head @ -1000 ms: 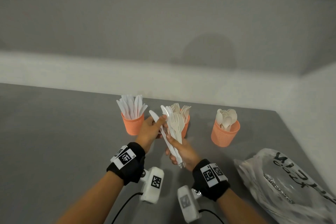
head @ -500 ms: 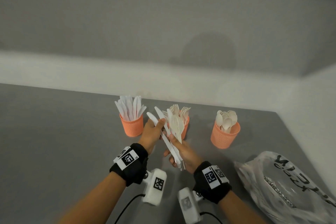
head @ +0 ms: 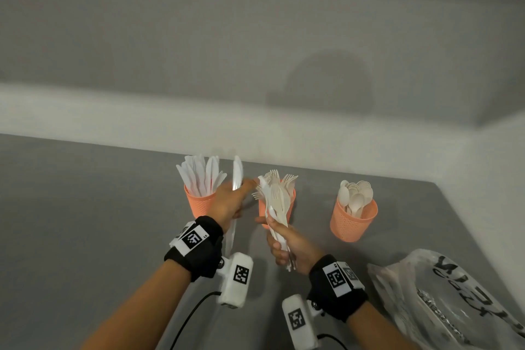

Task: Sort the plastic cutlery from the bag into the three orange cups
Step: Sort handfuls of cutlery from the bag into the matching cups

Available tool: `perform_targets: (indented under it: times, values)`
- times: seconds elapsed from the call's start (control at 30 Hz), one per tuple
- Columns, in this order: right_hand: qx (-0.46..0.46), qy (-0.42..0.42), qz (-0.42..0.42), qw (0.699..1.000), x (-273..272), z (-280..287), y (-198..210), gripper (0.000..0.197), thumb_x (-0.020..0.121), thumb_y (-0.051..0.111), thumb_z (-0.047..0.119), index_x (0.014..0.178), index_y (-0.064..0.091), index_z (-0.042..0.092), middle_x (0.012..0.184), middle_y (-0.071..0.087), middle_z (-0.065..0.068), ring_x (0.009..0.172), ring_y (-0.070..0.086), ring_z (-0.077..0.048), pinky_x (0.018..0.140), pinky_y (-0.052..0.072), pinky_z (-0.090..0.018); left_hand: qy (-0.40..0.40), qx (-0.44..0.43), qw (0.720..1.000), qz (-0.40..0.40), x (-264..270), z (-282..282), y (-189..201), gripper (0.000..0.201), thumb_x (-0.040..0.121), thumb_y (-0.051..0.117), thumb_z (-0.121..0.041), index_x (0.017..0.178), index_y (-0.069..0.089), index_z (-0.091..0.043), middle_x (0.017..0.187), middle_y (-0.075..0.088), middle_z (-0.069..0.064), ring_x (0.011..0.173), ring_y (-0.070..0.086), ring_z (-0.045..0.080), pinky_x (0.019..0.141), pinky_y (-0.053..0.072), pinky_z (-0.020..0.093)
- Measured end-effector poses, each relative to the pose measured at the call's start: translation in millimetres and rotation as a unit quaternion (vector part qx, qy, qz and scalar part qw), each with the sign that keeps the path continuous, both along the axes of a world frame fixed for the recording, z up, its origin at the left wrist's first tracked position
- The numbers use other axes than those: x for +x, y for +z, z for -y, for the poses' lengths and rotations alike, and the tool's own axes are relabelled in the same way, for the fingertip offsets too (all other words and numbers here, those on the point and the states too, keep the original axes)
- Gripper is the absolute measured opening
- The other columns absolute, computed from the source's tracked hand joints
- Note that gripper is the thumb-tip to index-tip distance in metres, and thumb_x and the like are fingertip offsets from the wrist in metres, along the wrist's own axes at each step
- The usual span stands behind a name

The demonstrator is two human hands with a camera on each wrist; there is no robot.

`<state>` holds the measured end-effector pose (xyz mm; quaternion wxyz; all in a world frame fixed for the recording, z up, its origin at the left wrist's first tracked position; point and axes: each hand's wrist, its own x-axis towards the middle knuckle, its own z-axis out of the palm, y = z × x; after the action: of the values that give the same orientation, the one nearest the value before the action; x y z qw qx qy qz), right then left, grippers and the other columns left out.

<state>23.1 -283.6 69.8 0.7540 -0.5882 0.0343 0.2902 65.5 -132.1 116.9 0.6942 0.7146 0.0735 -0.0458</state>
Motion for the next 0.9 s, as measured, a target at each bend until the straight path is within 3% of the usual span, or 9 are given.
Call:
perform_targets:
  times: [0.07, 0.13, 0.23, 0.3, 0.43, 0.5, 0.67, 0.8, 0.9]
  values:
    - [-0.011, 0.025, 0.008, 1.000, -1, 0, 2, 0.030, 0.096, 0.041, 0.042, 0.114, 0.057, 0.024, 0.049, 0.040, 0.007, 0.034, 0.030, -0.002, 0.034, 0.028, -0.015, -0.012, 0.039, 0.999, -0.011, 3, 3, -1, 0.022, 0.086, 0.063, -0.033, 0.075, 0.056, -0.015, 0.048, 0.033, -0.007, 0.037, 0.026, 0.005, 0.038, 0.023, 0.018]
    - [-0.018, 0.036, 0.011, 0.999, -2, 0, 2, 0.032, 0.095, 0.042, 0.044, 0.114, 0.057, 0.025, 0.050, 0.042, 0.008, 0.036, 0.031, -0.002, 0.035, 0.028, -0.014, -0.017, 0.082, 0.996, -0.004, 6, 5, -1, 0.023, 0.085, 0.063, -0.034, 0.086, 0.062, -0.011, 0.050, 0.036, -0.007, 0.041, 0.030, 0.007, 0.040, 0.026, 0.019]
    - [-0.009, 0.024, 0.004, 1.000, -2, 0, 2, 0.038, 0.094, 0.039, 0.049, 0.116, 0.056, 0.023, 0.050, 0.043, 0.008, 0.036, 0.032, -0.002, 0.036, 0.030, -0.014, -0.015, 0.100, 0.995, 0.026, 9, 8, -1, 0.026, 0.088, 0.061, -0.029, 0.097, 0.064, -0.005, 0.055, 0.045, -0.006, 0.045, 0.039, 0.006, 0.040, 0.031, 0.013]
    - [-0.008, 0.019, 0.003, 1.000, -2, 1, 4, 0.040, 0.095, 0.036, 0.049, 0.117, 0.054, 0.020, 0.050, 0.042, 0.008, 0.036, 0.032, -0.001, 0.036, 0.029, -0.013, -0.006, 0.089, 0.995, 0.049, 8, 11, 2, 0.020, 0.090, 0.058, -0.025, 0.094, 0.063, -0.006, 0.057, 0.047, -0.007, 0.047, 0.042, 0.003, 0.039, 0.032, 0.008]
    - [-0.040, 0.027, 0.026, 0.998, -2, 4, 4, 0.034, 0.095, 0.041, 0.044, 0.113, 0.056, 0.020, 0.051, 0.038, 0.009, 0.038, 0.028, -0.002, 0.038, 0.026, -0.014, 0.041, 0.061, 0.995, 0.061, 17, 10, 3, 0.019, 0.095, 0.049, -0.026, 0.089, 0.055, -0.009, 0.062, 0.049, -0.004, 0.053, 0.043, 0.007, 0.050, 0.033, 0.019]
    - [-0.056, 0.033, 0.037, 0.997, -3, 7, 4, 0.030, 0.095, 0.042, 0.043, 0.109, 0.057, 0.021, 0.051, 0.037, 0.009, 0.040, 0.026, -0.003, 0.039, 0.023, -0.015, 0.053, 0.041, 0.996, 0.052, 21, 6, 4, 0.020, 0.097, 0.046, -0.027, 0.092, 0.051, -0.008, 0.065, 0.048, -0.002, 0.051, 0.041, 0.009, 0.047, 0.032, 0.019]
    - [-0.040, 0.040, 0.028, 0.998, -2, 8, 5, 0.028, 0.096, 0.042, 0.040, 0.110, 0.057, 0.021, 0.050, 0.033, 0.008, 0.040, 0.024, -0.003, 0.039, 0.021, -0.015, -0.046, 0.089, 0.995, 0.024, 14, 7, 2, 0.020, 0.092, 0.056, -0.027, 0.076, 0.057, -0.014, 0.045, 0.050, -0.013, 0.036, 0.044, 0.000, 0.039, 0.031, 0.010]
    - [-0.040, 0.056, 0.022, 0.997, 0, 7, 7, 0.029, 0.095, 0.042, 0.041, 0.111, 0.058, 0.022, 0.051, 0.031, 0.007, 0.040, 0.023, -0.003, 0.041, 0.020, -0.016, -0.071, 0.087, 0.994, 0.001, 15, 3, -6, 0.026, 0.092, 0.055, -0.030, 0.100, 0.063, -0.007, 0.066, 0.052, -0.003, 0.047, 0.040, 0.005, 0.041, 0.031, 0.013]
    - [-0.043, 0.068, 0.022, 0.996, 3, 6, 7, 0.031, 0.095, 0.042, 0.042, 0.112, 0.059, 0.022, 0.051, 0.031, 0.008, 0.039, 0.023, -0.003, 0.040, 0.019, -0.015, -0.045, 0.027, 0.999, 0.007, 19, 1, -2, 0.028, 0.098, 0.042, -0.025, 0.087, 0.058, -0.006, 0.069, 0.056, 0.001, 0.037, 0.047, -0.003, 0.037, 0.034, 0.008]
